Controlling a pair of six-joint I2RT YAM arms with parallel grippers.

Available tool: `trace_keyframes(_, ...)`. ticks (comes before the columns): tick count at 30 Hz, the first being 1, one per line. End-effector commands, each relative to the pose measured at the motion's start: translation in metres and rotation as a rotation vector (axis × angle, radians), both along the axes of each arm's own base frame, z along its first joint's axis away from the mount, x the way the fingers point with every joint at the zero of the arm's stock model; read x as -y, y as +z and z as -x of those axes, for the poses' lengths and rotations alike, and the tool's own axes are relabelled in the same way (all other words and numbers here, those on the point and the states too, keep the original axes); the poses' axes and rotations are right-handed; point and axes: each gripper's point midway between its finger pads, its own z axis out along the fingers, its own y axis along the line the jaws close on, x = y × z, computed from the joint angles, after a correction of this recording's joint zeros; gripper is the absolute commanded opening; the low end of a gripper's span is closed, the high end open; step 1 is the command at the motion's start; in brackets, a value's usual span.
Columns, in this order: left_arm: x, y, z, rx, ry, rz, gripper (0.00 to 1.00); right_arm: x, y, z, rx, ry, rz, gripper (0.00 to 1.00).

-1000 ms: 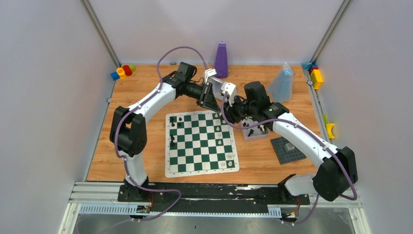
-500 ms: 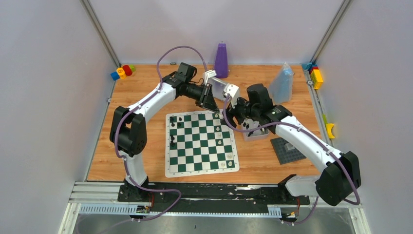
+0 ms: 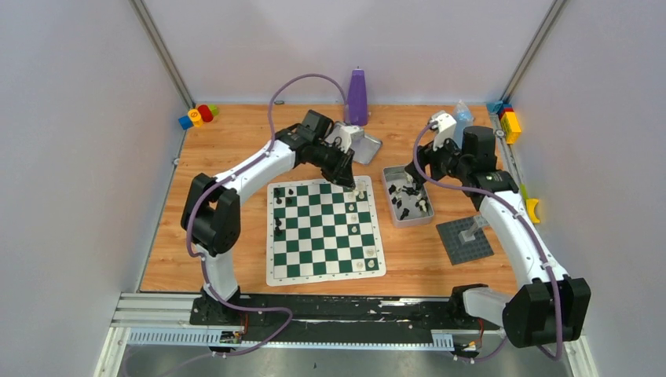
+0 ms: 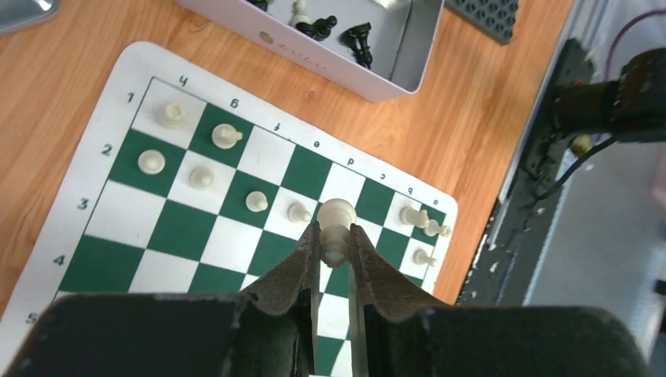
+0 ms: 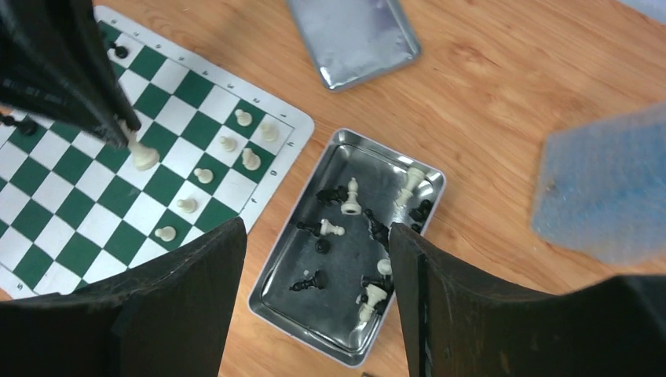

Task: Set up the chess pieces on the board
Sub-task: Place the chess piece on the chessboard.

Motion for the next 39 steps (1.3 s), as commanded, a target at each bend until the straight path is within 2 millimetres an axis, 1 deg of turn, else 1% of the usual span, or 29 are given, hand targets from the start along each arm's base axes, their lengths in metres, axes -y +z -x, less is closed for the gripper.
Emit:
trace_keyframes(1,0.021,0.001,0.001,0.269,-0.077,-0.091,0.04,0.020,0.002,-0.009,-0.031,-0.098,-0.068,0.68)
trace_keyframes(2,0.023,-0.002,-0.001,0.306,-0.079,-0.121,0.04,0.024,0.001,-0.011,-0.039,-0.113,-0.070,0.68)
trace_keyframes(4,0.037,-0.008,0.010,0.361,-0.121,-0.155,0.04,0.029,-0.003,-0.013,-0.052,-0.132,-0.073,0.68)
trace_keyframes(10,0.058,-0.035,0.031,0.444,-0.198,-0.253,0.04,0.037,-0.006,-0.015,-0.056,-0.156,-0.070,0.68)
trace_keyframes(14,0.064,-0.057,0.045,0.460,-0.245,-0.309,0.05,0.042,-0.008,-0.015,-0.057,-0.170,-0.068,0.68)
trace_keyframes(17,0.067,-0.073,0.051,0.451,-0.271,-0.345,0.05,0.043,-0.008,-0.015,-0.058,-0.174,-0.068,0.68)
trace_keyframes(22,0.068,-0.090,0.060,0.443,-0.308,-0.402,0.05,0.043,-0.009,-0.014,-0.058,-0.171,-0.066,0.68)
trace_keyframes(30,0.067,-0.108,0.068,0.427,-0.324,-0.444,0.07,0.042,-0.012,-0.013,-0.066,-0.162,-0.066,0.68)
trace_keyframes(33,0.067,-0.111,0.072,0.424,-0.329,-0.447,0.07,0.042,-0.014,-0.014,-0.070,-0.160,-0.064,0.68)
trace_keyframes(39,0.065,-0.107,0.076,0.434,-0.332,-0.447,0.08,0.042,-0.016,-0.014,-0.075,-0.156,-0.063,0.68)
